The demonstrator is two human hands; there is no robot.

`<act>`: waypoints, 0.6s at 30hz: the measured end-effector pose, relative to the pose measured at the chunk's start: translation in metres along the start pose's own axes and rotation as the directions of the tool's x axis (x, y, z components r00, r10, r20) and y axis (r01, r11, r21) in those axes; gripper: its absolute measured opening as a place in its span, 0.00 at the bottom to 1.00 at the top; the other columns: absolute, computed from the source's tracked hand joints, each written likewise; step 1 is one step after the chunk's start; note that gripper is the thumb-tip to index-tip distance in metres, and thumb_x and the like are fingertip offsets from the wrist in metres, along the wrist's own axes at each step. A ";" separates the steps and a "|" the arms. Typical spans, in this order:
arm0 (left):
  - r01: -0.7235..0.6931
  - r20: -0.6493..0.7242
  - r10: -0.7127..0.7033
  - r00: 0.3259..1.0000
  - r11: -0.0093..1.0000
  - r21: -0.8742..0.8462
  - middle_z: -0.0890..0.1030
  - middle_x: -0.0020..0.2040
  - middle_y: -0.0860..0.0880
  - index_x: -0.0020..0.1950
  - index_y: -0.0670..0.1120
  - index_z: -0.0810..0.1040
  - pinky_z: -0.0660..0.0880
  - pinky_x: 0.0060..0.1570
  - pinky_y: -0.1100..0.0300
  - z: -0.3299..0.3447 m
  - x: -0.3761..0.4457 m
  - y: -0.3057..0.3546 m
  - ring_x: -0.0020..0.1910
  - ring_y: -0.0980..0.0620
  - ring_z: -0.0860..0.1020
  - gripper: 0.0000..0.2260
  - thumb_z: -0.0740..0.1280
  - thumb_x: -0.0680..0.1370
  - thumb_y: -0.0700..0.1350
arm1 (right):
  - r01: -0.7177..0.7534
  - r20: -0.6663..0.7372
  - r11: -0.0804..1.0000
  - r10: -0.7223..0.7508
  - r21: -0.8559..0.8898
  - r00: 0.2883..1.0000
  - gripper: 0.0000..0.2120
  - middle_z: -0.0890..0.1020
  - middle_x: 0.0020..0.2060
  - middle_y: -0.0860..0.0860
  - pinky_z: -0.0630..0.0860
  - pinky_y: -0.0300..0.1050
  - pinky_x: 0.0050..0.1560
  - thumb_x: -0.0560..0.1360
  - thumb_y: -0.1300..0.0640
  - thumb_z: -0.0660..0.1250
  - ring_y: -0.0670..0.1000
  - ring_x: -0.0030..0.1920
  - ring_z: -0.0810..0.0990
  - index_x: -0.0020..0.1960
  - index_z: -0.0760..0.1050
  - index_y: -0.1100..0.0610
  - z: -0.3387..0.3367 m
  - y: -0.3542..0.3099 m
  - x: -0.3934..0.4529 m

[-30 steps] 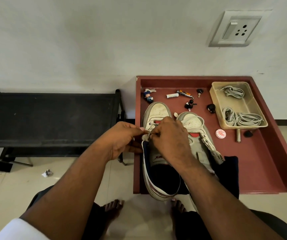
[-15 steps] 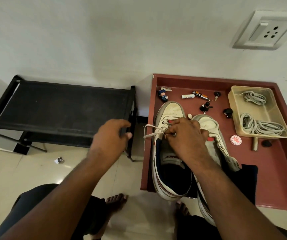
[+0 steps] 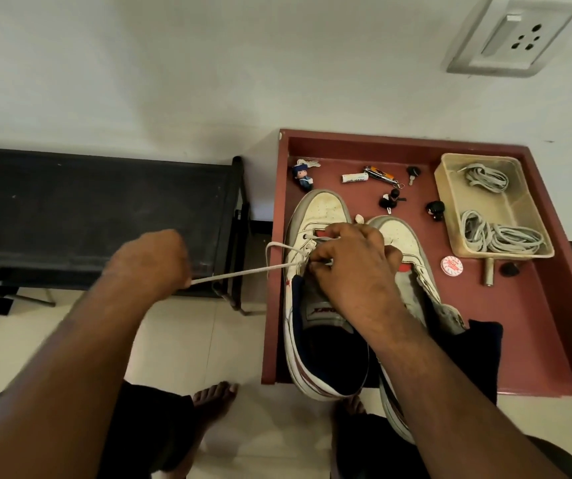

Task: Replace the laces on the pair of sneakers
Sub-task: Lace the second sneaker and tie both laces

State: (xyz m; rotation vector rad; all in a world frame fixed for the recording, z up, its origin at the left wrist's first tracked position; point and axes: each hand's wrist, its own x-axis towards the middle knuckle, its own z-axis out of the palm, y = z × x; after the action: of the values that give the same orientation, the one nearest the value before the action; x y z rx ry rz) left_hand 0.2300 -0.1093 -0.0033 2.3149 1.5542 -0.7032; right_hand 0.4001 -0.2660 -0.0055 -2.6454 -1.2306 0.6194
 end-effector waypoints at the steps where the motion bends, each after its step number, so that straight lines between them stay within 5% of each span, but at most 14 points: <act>1: -0.040 -0.025 0.039 0.999 0.999 -0.037 0.82 0.44 0.48 0.49 0.49 0.83 0.78 0.46 0.53 0.002 -0.001 0.004 0.43 0.47 0.81 0.05 0.69 0.76 0.44 | 0.001 -0.001 1.000 -0.001 0.004 1.000 0.09 0.68 0.69 0.41 0.54 0.59 0.69 0.76 0.49 0.67 0.52 0.74 0.55 0.55 0.81 0.42 0.000 0.000 0.000; 4: -0.337 -0.101 0.331 0.938 0.805 -0.489 0.79 0.47 0.57 0.55 0.52 0.82 0.77 0.44 0.63 0.012 -0.013 0.048 0.42 0.59 0.78 0.08 0.68 0.79 0.43 | 0.001 -0.005 1.000 -0.001 -0.008 1.000 0.10 0.67 0.70 0.41 0.54 0.59 0.70 0.76 0.51 0.68 0.52 0.74 0.55 0.56 0.81 0.43 0.002 -0.002 0.001; 6: -0.423 -0.121 0.438 0.891 0.701 -0.575 0.79 0.46 0.57 0.56 0.50 0.81 0.74 0.40 0.70 0.018 -0.022 0.074 0.40 0.62 0.78 0.08 0.67 0.79 0.42 | 0.001 -0.007 1.000 -0.001 -0.023 1.000 0.10 0.66 0.71 0.41 0.54 0.59 0.70 0.76 0.51 0.68 0.53 0.74 0.54 0.56 0.81 0.43 0.003 -0.003 0.001; 10: -0.384 -0.066 0.418 0.906 0.749 -0.540 0.79 0.40 0.54 0.50 0.48 0.82 0.73 0.37 0.68 0.022 -0.017 0.072 0.36 0.59 0.77 0.04 0.68 0.79 0.43 | -0.004 0.000 1.000 0.004 -0.023 1.000 0.09 0.66 0.71 0.42 0.54 0.60 0.70 0.75 0.50 0.68 0.53 0.74 0.54 0.55 0.81 0.43 0.002 -0.003 0.001; 13: -0.179 0.121 0.206 0.971 0.963 -0.202 0.80 0.37 0.50 0.43 0.46 0.81 0.73 0.37 0.62 0.005 -0.005 0.030 0.34 0.56 0.77 0.03 0.71 0.77 0.43 | -0.016 -0.002 1.000 0.016 -0.024 1.000 0.10 0.66 0.72 0.43 0.54 0.60 0.70 0.75 0.48 0.70 0.53 0.74 0.55 0.56 0.81 0.42 0.000 0.000 0.000; 15: -0.062 0.274 0.077 0.958 0.996 -0.062 0.81 0.35 0.48 0.45 0.43 0.82 0.73 0.32 0.62 0.000 -0.005 0.008 0.29 0.55 0.75 0.03 0.70 0.76 0.42 | -0.029 -0.010 1.000 0.029 0.001 1.000 0.10 0.66 0.72 0.42 0.54 0.60 0.70 0.74 0.49 0.70 0.52 0.74 0.55 0.56 0.81 0.42 -0.001 0.001 0.000; 18: -0.278 0.201 0.289 0.936 0.957 -0.077 0.82 0.48 0.49 0.58 0.47 0.81 0.78 0.47 0.60 0.001 -0.009 0.016 0.43 0.54 0.80 0.09 0.68 0.79 0.45 | -0.023 -0.023 1.000 0.023 -0.003 0.999 0.11 0.66 0.72 0.42 0.54 0.60 0.71 0.74 0.49 0.70 0.52 0.74 0.56 0.56 0.81 0.42 0.000 0.000 0.001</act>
State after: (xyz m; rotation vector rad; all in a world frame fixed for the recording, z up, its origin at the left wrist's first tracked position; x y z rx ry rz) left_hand 0.2419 -0.1227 -0.0001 2.2791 1.1041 -0.7959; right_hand 0.4006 -0.2659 -0.0060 -2.6648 -1.1975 0.5892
